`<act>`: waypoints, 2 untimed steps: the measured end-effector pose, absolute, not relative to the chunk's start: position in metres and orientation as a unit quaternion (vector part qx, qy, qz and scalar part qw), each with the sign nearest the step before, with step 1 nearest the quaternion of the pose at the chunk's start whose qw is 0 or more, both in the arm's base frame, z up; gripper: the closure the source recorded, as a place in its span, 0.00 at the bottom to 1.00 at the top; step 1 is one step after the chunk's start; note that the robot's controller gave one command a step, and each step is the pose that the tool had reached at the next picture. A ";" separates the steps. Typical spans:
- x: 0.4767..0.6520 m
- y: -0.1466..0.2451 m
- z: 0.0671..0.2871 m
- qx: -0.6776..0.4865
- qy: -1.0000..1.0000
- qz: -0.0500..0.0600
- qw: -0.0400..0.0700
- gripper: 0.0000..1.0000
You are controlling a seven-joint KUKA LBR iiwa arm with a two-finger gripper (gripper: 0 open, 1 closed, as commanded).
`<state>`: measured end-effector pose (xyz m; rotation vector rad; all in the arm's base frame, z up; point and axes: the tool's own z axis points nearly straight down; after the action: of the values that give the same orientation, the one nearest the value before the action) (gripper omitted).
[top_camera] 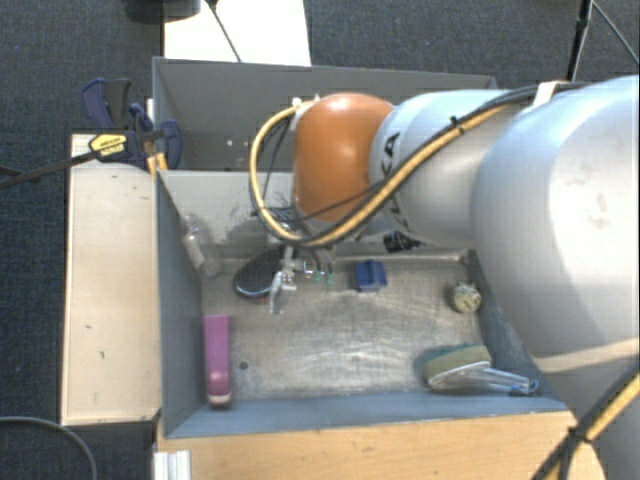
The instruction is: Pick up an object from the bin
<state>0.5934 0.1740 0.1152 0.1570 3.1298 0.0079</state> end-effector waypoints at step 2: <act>0.570 0.186 0.073 0.245 0.970 0.002 0.003 0.00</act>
Offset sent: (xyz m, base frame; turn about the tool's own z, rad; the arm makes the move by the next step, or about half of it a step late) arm -0.0156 -0.0028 -0.0452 0.1766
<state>0.5698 0.1860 0.0730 0.7670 3.0394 0.0064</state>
